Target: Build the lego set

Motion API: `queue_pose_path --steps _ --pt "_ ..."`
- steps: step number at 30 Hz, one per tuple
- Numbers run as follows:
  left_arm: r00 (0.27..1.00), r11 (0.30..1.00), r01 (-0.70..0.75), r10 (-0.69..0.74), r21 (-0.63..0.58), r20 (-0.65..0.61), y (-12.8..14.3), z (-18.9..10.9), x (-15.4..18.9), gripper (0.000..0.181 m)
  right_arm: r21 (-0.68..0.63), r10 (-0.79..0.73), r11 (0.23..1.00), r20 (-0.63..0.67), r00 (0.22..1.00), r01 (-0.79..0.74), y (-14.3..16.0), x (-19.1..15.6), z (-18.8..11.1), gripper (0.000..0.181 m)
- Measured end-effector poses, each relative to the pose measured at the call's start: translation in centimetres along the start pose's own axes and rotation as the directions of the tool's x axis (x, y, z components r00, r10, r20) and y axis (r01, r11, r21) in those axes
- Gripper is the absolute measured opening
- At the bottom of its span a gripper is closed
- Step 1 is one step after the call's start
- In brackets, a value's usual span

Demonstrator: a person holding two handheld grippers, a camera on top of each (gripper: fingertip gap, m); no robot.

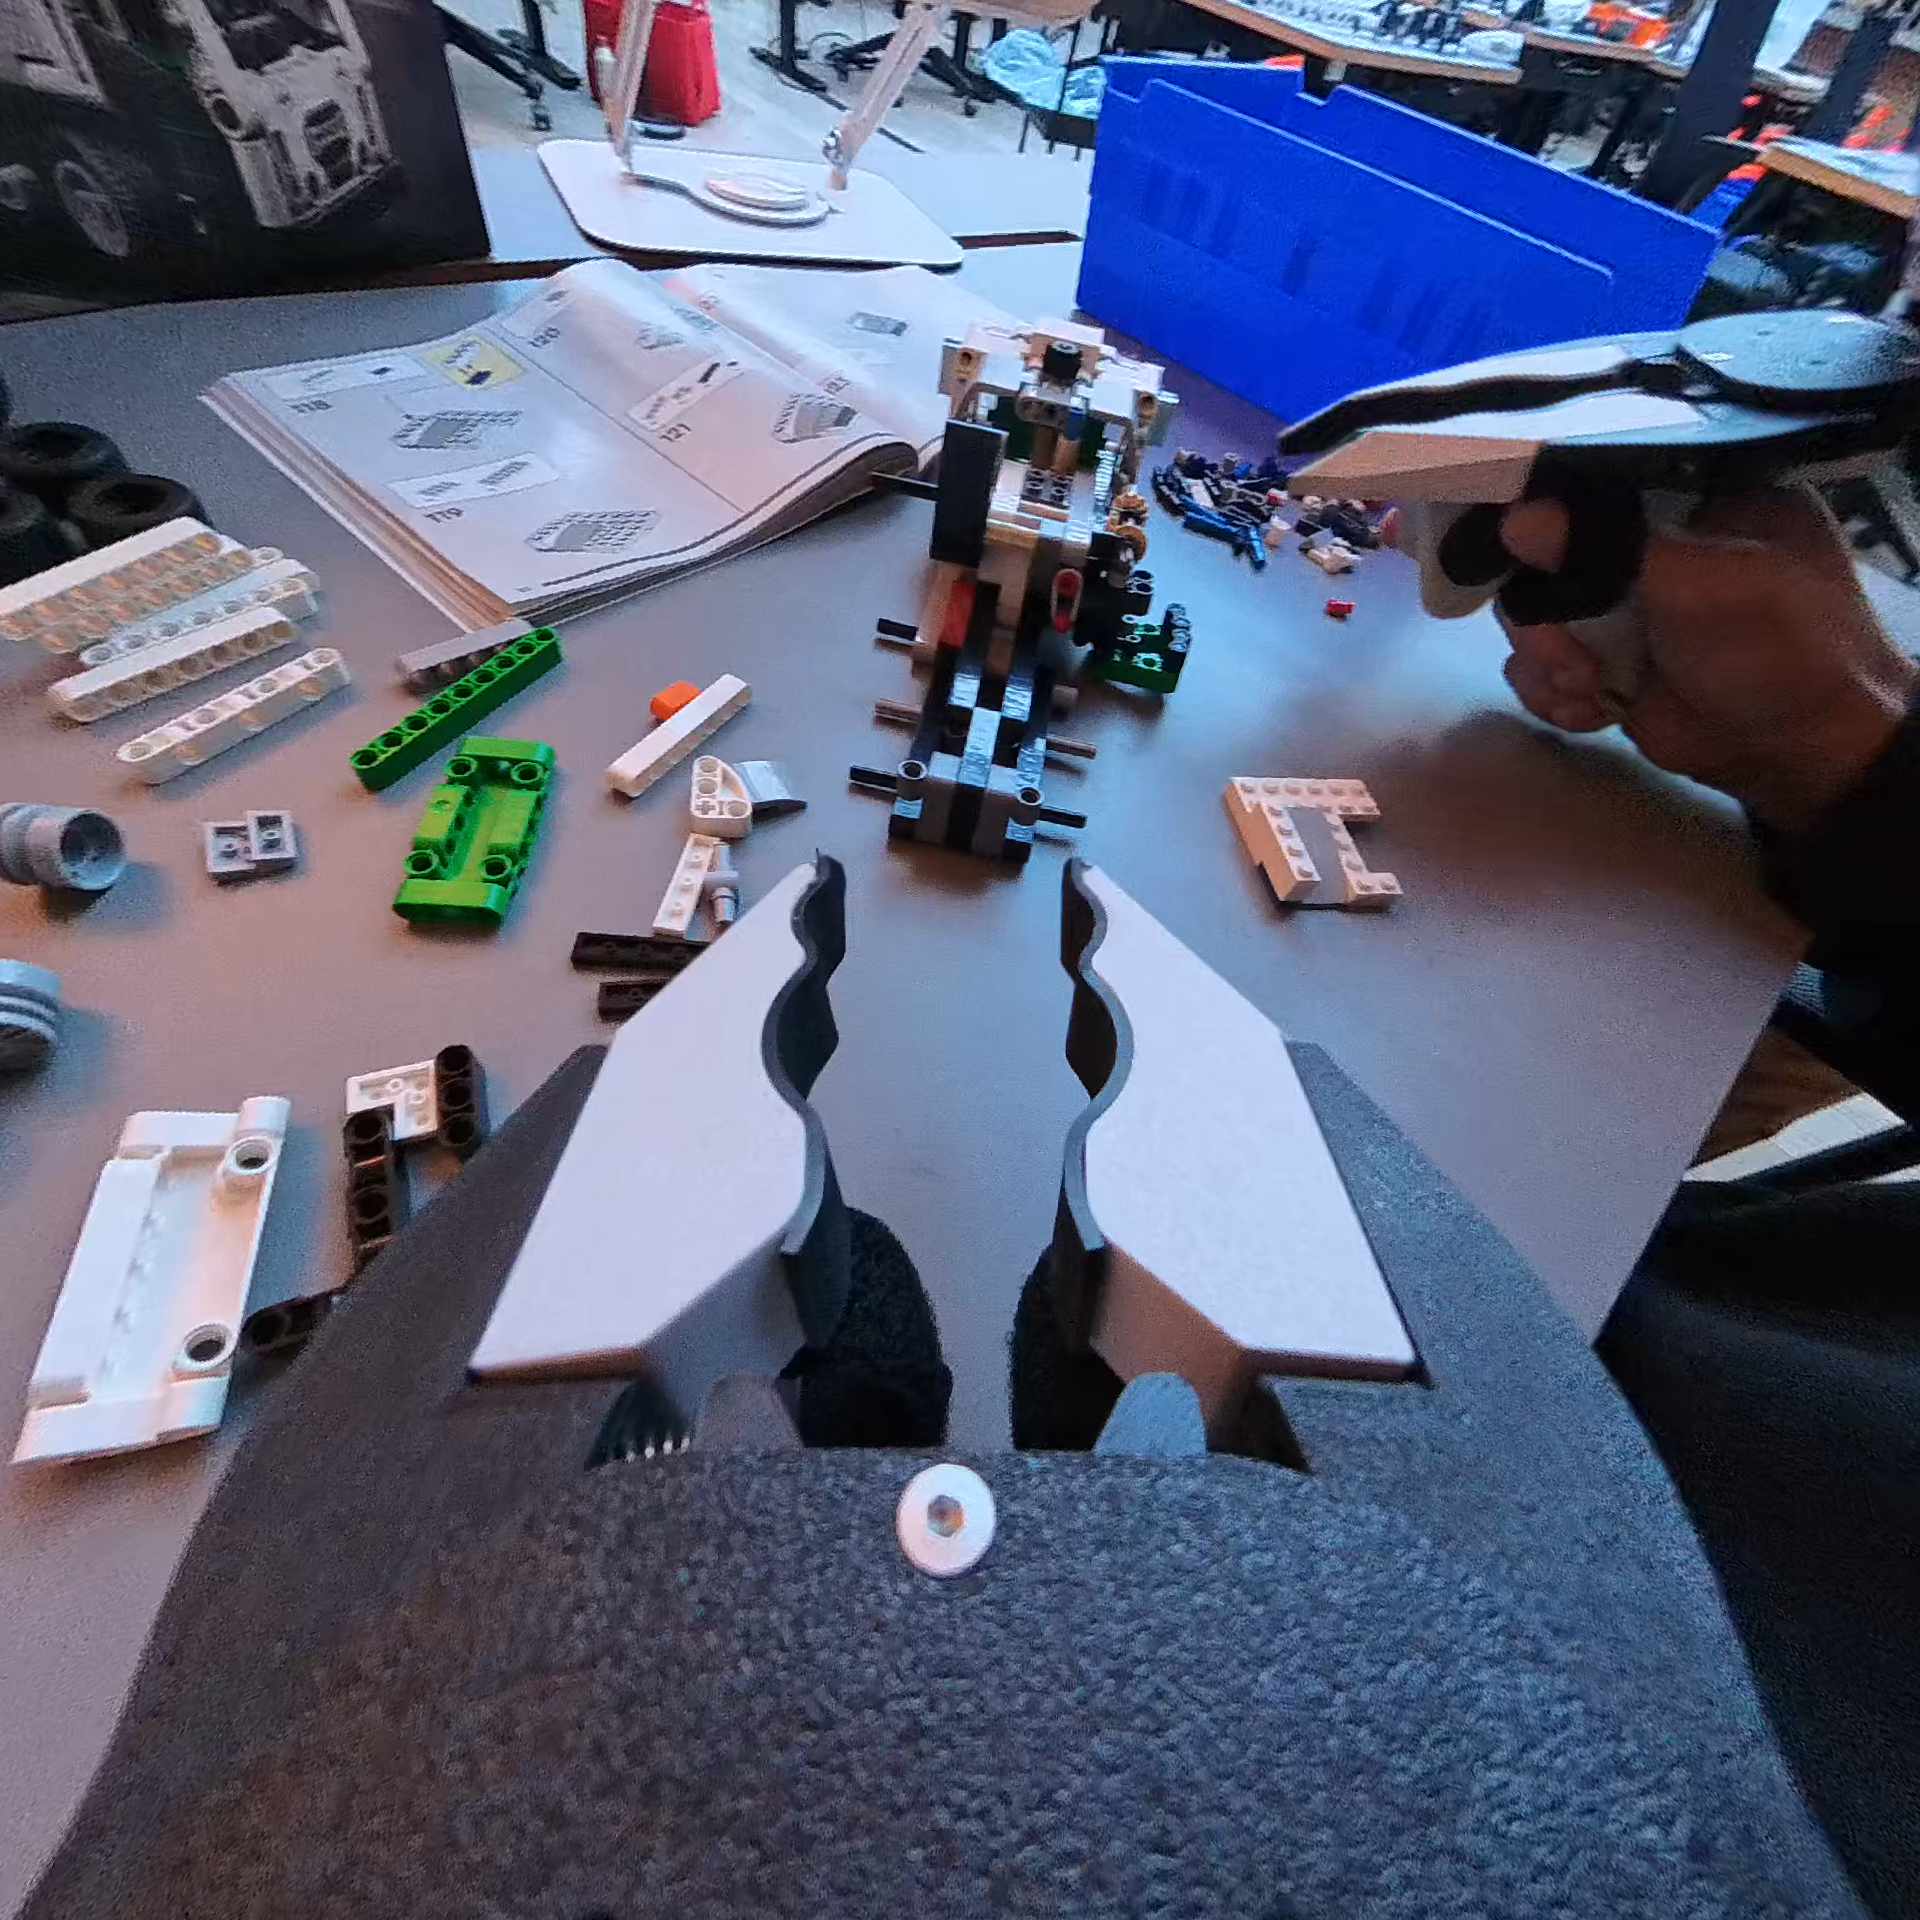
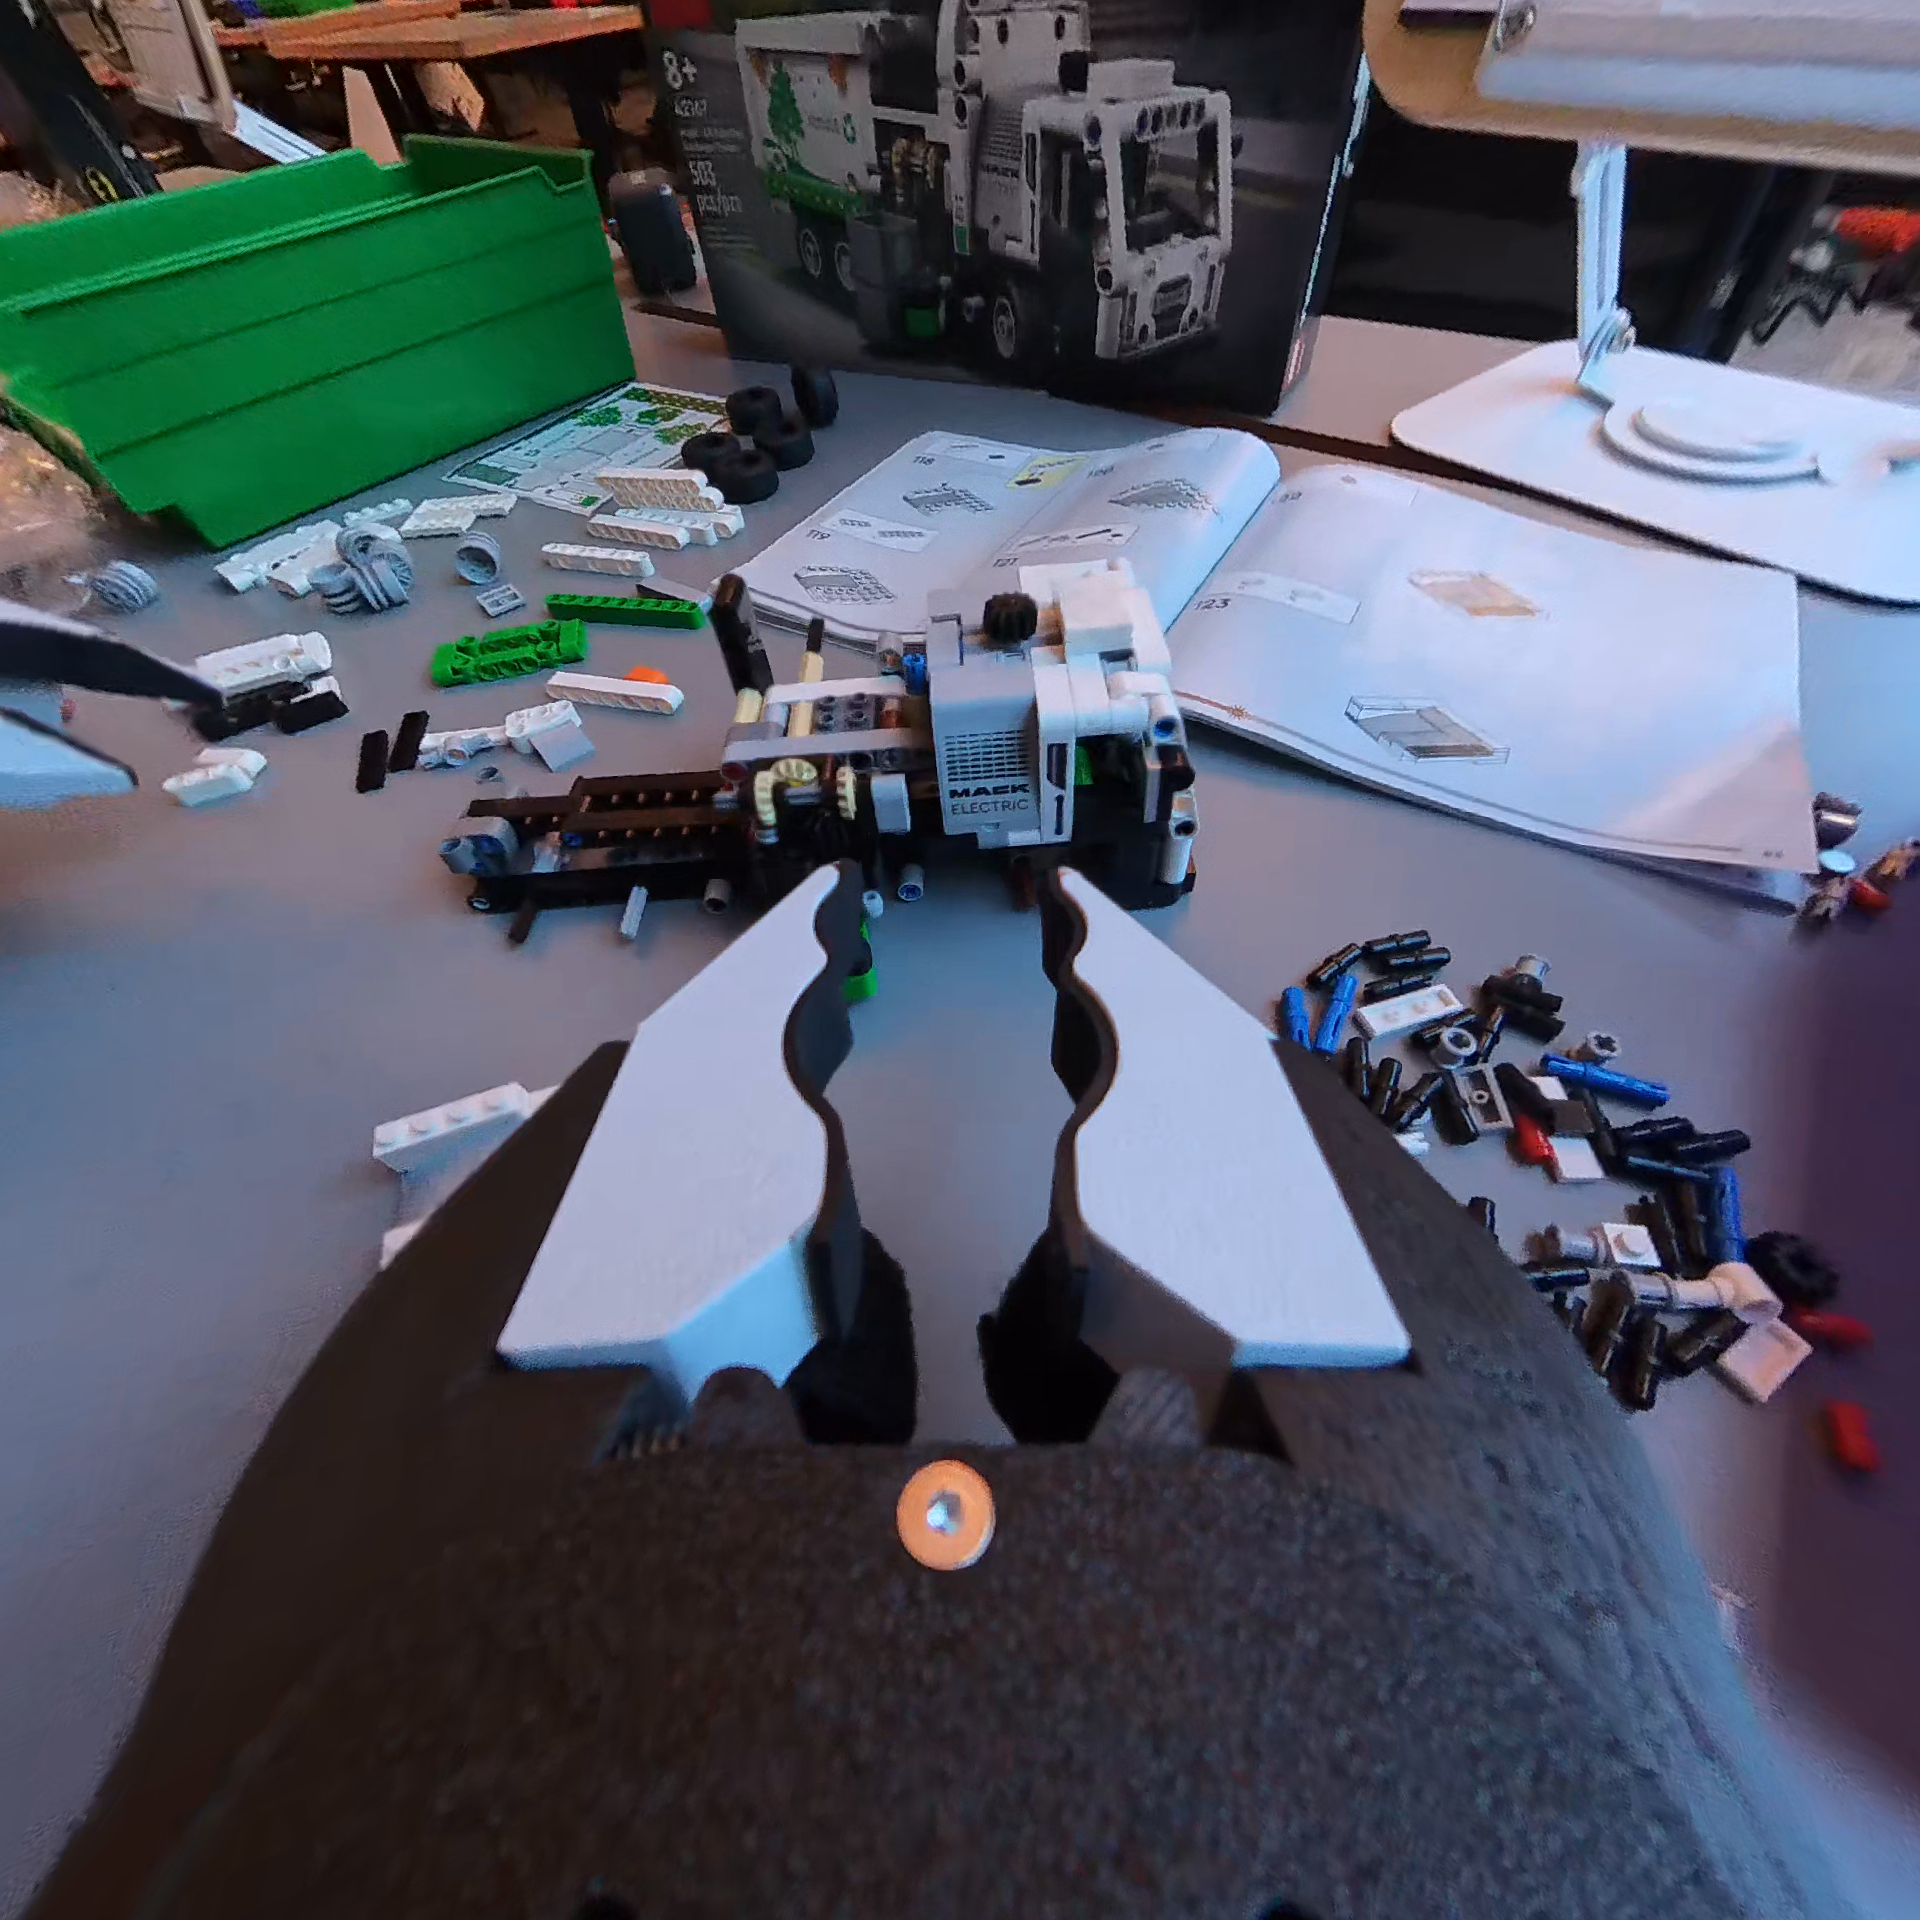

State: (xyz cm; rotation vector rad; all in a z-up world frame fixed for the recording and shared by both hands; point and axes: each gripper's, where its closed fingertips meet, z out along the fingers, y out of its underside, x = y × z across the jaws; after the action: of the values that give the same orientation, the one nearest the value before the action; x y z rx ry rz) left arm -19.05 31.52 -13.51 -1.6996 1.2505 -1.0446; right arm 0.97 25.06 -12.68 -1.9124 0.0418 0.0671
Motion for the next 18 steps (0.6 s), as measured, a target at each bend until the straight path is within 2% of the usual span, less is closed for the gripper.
queue_pose_path --steps 4,8,18 --pt "0.998 1.000 -0.011 0.013 -0.025 0.061 0.3 0.3 -0.6 0.040 0.040 -0.018 0.999 -0.017 1.000 0.019 -0.2 -0.1 -0.5 0.030" --pt "0.998 0.998 -0.010 0.014 -0.061 0.064 0.8 0.7 -0.7 0.041 0.097 0.008 0.995 -0.010 1.000 -0.007 -0.8 0.1 -1.1 0.026" --pt "0.993 0.999 0.003 0.001 -0.032 0.116 0.3 0.3 -1.6 0.033 0.083 0.038 0.996 0.016 0.999 -0.039 -0.7 0.1 -1.0 0.026"
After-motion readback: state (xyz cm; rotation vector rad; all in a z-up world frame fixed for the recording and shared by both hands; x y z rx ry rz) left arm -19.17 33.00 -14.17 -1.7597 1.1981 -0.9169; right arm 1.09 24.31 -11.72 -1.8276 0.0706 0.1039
